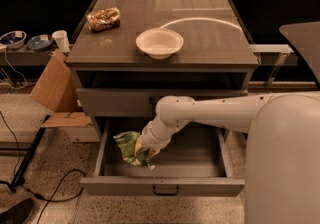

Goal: Place green jalapeno chip bag into middle drawer

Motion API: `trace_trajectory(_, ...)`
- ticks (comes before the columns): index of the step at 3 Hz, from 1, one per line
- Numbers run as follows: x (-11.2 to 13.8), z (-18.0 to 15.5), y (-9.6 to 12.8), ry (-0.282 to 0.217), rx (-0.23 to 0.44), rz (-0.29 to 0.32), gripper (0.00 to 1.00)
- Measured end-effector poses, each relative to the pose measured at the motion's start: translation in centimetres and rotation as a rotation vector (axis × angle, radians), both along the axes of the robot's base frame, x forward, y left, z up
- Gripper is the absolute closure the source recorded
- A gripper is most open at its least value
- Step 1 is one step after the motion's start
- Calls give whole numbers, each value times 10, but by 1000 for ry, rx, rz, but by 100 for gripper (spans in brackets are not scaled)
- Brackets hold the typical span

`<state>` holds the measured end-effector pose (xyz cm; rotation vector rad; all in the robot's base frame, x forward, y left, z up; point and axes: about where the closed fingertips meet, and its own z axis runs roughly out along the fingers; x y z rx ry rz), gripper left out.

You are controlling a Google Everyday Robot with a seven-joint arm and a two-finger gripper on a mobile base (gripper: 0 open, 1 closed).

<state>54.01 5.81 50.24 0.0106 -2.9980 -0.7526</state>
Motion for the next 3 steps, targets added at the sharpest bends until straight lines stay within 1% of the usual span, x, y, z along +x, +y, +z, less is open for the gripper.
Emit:
trace_trajectory(2,21,-28,10,81,93,-90,100)
trace_trajectory(3,23,-33,2,97,130,-144,81)
